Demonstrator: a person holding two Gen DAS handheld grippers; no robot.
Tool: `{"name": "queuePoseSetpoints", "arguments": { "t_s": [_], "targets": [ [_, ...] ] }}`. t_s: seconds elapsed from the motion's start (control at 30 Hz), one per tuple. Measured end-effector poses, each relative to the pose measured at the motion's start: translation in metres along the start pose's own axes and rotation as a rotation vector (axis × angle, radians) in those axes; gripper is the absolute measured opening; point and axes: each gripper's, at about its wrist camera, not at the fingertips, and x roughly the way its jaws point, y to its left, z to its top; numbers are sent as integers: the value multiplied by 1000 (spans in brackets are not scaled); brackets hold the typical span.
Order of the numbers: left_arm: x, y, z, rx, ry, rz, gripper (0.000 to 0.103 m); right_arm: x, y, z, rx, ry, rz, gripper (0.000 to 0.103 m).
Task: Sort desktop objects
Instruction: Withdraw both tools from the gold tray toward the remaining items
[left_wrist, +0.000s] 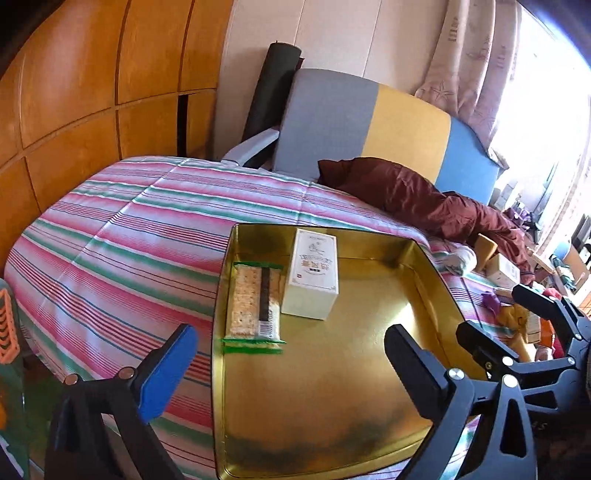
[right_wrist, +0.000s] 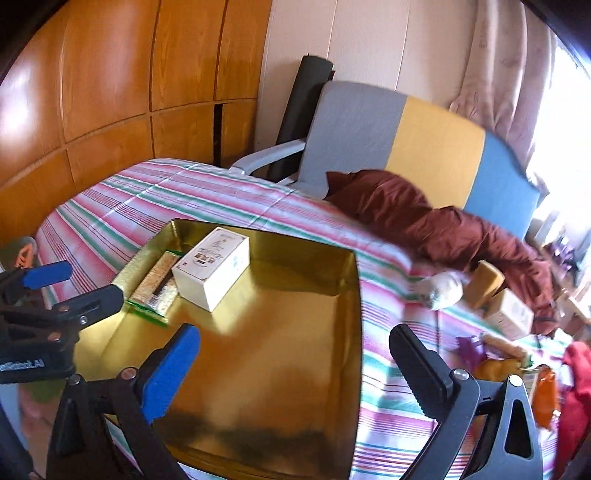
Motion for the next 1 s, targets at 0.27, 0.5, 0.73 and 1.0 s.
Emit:
{"name": "queuePoseSetpoints", "arguments": {
  "t_s": [0.27,0.5,0.73,1.0],
  "targets": [
    [-10,-8,-2,4,-45,-126,103,1,-15,-14,88,32,47,103],
    [-18,-25,-3,58,-87,-105,96,-6,-37,-25,160,-2,76,101],
    [-16,-38,-6,96,-68,-96,91,-6,-63,-34,265,30,103,103],
    [-5,-41,-5,57,4,-131,82,-15,-99,-38,307,20,47,103]
  ]
}}
